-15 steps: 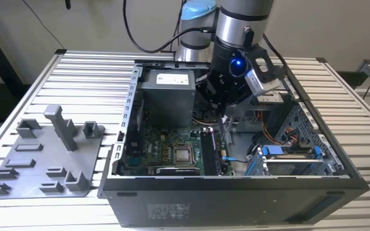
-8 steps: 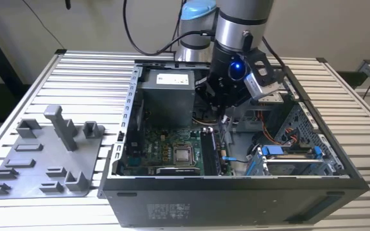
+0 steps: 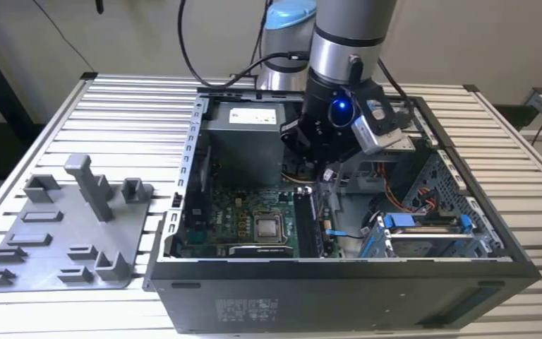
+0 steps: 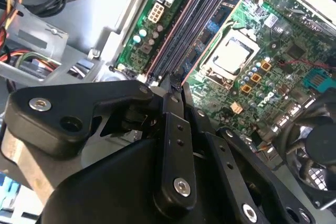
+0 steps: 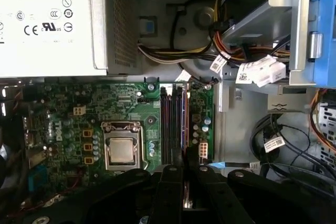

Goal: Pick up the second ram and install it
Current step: 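Insert the second ram into the second slot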

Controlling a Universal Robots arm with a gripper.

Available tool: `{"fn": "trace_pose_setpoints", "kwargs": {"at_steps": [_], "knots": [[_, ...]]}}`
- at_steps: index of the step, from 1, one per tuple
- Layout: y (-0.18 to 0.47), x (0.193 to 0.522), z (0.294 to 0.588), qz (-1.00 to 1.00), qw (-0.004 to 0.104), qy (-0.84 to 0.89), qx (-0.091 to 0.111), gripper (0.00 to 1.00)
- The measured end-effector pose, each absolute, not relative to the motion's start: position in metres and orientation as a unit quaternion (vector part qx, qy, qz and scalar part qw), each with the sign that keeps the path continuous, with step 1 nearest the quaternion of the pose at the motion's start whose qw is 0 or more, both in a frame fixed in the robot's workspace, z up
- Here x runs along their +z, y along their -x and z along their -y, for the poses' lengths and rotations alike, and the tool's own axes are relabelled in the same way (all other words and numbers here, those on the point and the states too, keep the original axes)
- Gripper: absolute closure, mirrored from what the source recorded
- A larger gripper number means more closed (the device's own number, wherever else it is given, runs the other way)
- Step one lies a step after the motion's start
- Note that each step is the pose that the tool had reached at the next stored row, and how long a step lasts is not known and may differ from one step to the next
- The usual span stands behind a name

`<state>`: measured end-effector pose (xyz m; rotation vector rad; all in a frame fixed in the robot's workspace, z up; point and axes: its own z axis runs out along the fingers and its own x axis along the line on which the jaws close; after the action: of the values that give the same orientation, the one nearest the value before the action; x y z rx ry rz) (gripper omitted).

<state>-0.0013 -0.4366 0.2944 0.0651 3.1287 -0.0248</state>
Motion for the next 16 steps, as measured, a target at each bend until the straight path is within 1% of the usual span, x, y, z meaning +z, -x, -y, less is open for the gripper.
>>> {"fn": "trace_pose_setpoints", "kwargs": {"at_steps": [16], "knots": [[0.010, 0.269, 0.439, -1.000, 0.006, -0.011, -0.008, 0.86]]}}
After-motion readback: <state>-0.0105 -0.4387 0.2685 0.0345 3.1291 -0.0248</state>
